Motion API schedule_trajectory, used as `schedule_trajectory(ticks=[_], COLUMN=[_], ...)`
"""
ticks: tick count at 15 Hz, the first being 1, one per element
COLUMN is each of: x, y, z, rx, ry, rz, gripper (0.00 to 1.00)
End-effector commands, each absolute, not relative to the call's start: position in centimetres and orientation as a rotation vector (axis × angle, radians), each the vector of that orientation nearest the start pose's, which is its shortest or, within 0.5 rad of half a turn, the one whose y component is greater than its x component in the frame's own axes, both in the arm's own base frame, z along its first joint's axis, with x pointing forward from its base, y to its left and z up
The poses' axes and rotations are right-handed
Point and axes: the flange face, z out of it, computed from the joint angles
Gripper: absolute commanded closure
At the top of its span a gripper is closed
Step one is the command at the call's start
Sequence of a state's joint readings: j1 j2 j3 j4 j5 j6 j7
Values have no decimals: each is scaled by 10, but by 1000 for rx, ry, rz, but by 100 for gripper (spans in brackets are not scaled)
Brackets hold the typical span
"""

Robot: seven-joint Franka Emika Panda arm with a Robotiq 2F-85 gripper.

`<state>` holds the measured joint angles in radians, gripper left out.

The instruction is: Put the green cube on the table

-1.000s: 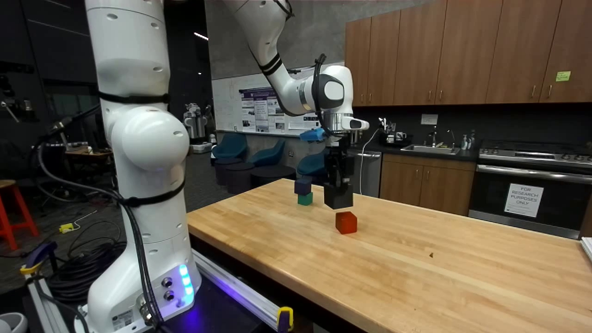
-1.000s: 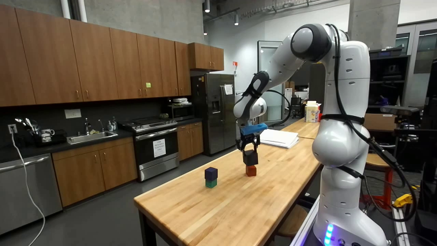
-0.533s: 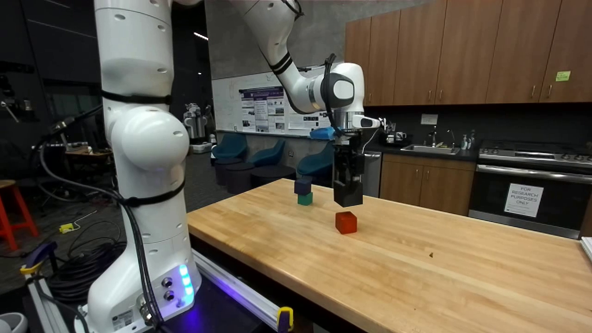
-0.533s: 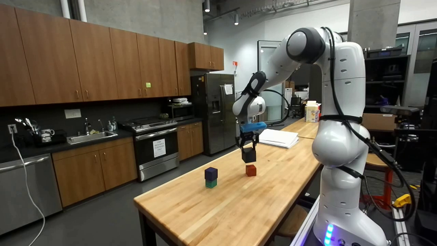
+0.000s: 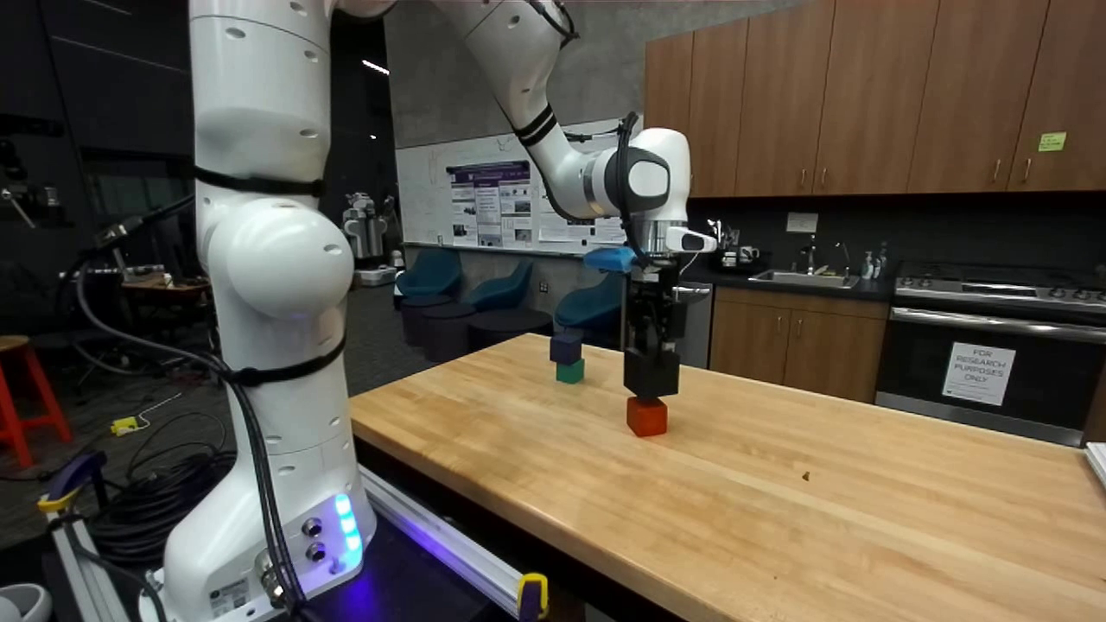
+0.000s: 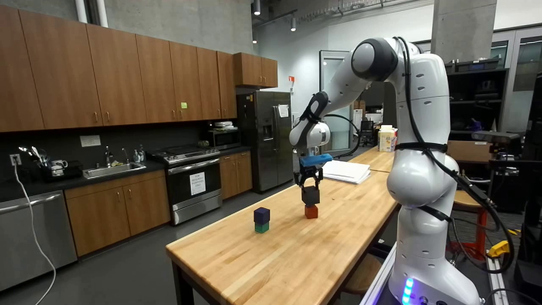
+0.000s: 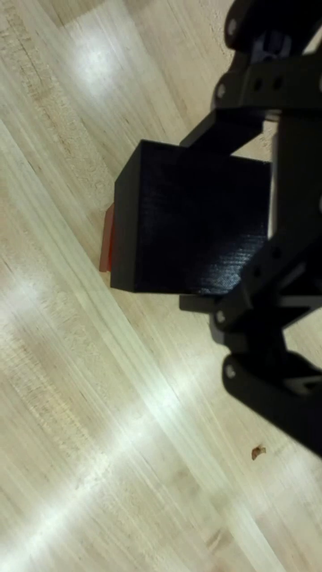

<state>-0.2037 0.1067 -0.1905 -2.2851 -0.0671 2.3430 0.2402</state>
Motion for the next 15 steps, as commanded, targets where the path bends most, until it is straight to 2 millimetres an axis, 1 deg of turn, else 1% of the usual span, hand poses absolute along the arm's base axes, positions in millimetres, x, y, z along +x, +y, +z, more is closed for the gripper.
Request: schedule_trajectory(ticks=[1,7,15], x=[486,488,488], y=[-207,-212,-218], z=[300,293,291], rx=[-3028,-2995,-2998], ry=[898,890,901], rz=[85,105,121], gripper=[51,51,51])
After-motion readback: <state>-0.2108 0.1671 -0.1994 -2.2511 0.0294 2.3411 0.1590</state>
